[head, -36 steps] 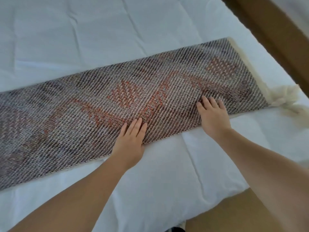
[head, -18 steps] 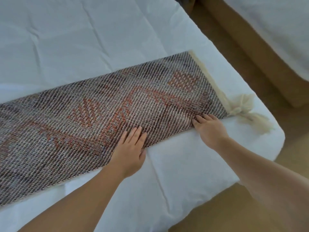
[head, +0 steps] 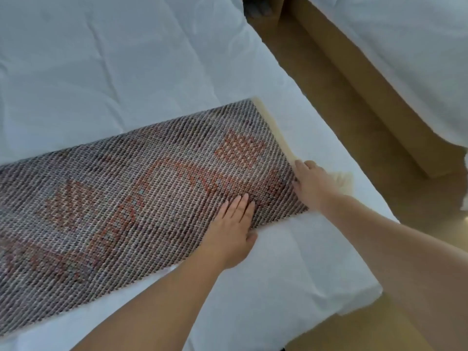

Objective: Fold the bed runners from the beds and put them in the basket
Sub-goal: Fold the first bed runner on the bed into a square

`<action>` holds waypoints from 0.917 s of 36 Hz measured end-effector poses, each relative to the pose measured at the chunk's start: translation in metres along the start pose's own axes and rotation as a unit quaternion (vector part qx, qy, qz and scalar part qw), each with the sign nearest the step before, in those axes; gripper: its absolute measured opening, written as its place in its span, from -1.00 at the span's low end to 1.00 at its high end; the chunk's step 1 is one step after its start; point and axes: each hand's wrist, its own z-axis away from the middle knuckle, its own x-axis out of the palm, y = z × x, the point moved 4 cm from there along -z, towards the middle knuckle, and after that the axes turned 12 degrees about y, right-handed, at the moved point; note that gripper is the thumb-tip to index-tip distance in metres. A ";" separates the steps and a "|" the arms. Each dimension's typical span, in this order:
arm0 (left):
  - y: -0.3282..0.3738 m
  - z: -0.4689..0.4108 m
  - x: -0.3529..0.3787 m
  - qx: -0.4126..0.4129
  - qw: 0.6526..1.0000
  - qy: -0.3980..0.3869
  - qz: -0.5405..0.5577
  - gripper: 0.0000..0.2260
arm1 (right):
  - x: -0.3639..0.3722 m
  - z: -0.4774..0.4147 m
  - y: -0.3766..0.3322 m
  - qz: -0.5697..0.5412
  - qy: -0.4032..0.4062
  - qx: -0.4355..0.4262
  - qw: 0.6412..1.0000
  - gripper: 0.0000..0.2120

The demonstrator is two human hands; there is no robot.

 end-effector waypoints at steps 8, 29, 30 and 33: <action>0.045 -0.051 0.016 -0.020 1.000 0.004 0.004 -0.36 | 0.002 -0.065 0.011 -0.173 -0.022 0.049 0.984 -0.54; 0.126 -0.133 -0.028 0.062 0.994 0.002 0.092 -0.56 | -0.021 -0.136 -0.020 -0.258 -0.135 -0.058 0.955 -0.51; 0.123 -0.131 -0.030 0.065 0.993 -0.007 0.097 -0.54 | -0.023 -0.136 -0.022 -0.263 -0.145 -0.048 0.953 -0.47; 0.117 -0.121 -0.040 0.079 0.990 -0.035 0.108 -0.36 | -0.029 -0.137 -0.034 -0.268 -0.174 -0.042 0.947 -0.37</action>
